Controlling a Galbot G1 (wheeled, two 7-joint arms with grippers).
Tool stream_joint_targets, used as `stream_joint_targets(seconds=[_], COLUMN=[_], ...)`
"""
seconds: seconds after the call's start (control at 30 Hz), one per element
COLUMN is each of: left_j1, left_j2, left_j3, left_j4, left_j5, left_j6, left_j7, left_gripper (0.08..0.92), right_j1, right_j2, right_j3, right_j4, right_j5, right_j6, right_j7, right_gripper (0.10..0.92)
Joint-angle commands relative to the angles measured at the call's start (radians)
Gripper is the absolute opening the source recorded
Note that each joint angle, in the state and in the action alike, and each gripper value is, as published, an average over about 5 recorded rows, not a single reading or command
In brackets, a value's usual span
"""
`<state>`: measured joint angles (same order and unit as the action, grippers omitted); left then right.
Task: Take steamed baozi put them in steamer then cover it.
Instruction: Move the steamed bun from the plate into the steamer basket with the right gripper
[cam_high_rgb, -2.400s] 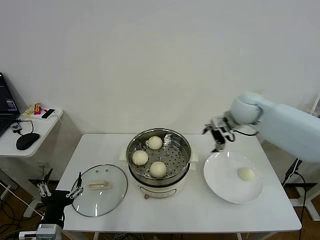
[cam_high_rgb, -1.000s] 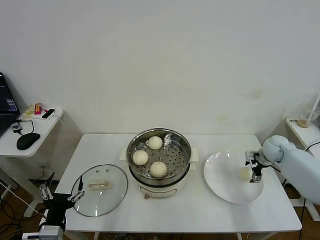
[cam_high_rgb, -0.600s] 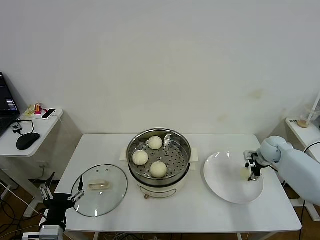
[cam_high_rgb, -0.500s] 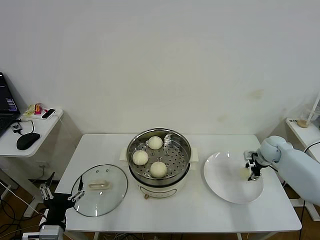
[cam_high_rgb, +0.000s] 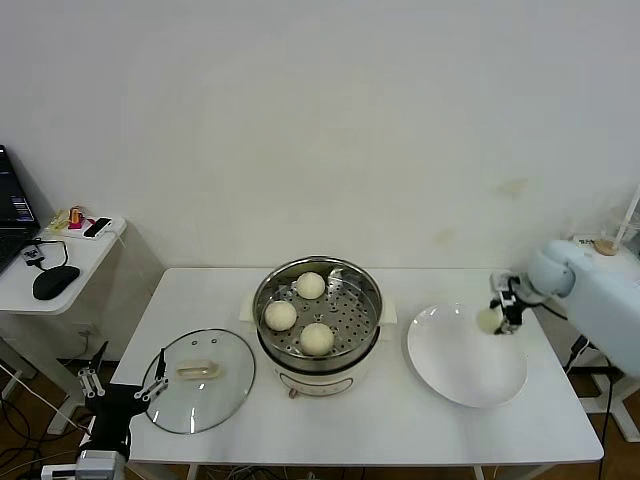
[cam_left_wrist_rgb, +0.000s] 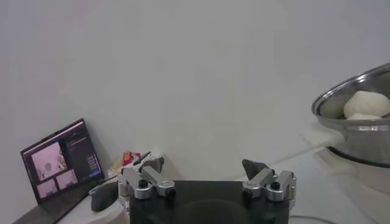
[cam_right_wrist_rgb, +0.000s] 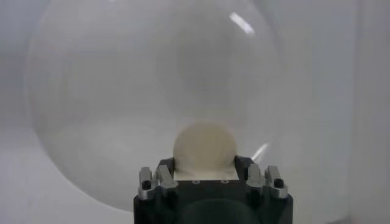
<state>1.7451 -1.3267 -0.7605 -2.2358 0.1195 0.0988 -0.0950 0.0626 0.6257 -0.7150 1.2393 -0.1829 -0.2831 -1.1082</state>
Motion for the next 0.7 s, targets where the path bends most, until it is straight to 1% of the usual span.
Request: stream_joint_targets(seconds=[0.03,0.2,0.43,0.57,0.7], left_j1=[-0.001,-0.006,-0.007,-0.01,-0.01], left_j2=[-0.002,-0.005,-0.008,-0.012,-0.014], left_j3=[0.007,0.012,0.008,0.005,-0.001], left_j4=[-0.001,0.0,0.009,0.011,0.008], left_j5=[0.001,0.0,-0.001,-0.001,-0.003], left_j6=[-0.001,-0.001,-0.003,-0.002,-0.002], left_j7=[0.0,-0.001,-0.001,-0.001,0.0], left_gripper=[0.823,0.823,0.823,0.823,0.823], right_j1=[0.468,0.577,0.573,0.541,0.495], right_j2=[0.024,0.15,0.318,0.398,0.451], right_j3=[-0.322,-0.414,-0.467,-0.475,-0.486], right_j4=[0.227,0.244,0.239,0.217,0.189], right_j5=[0.288,0.437,0.63,0.703,0.746], right_j6=[-0.099,-0.179,-0.302,-0.367,-0.411], right_j7=[0.016,0.08,0.203,0.253,0.289], right_gripper=[0.611,0.615,0.619,0.619,0.619])
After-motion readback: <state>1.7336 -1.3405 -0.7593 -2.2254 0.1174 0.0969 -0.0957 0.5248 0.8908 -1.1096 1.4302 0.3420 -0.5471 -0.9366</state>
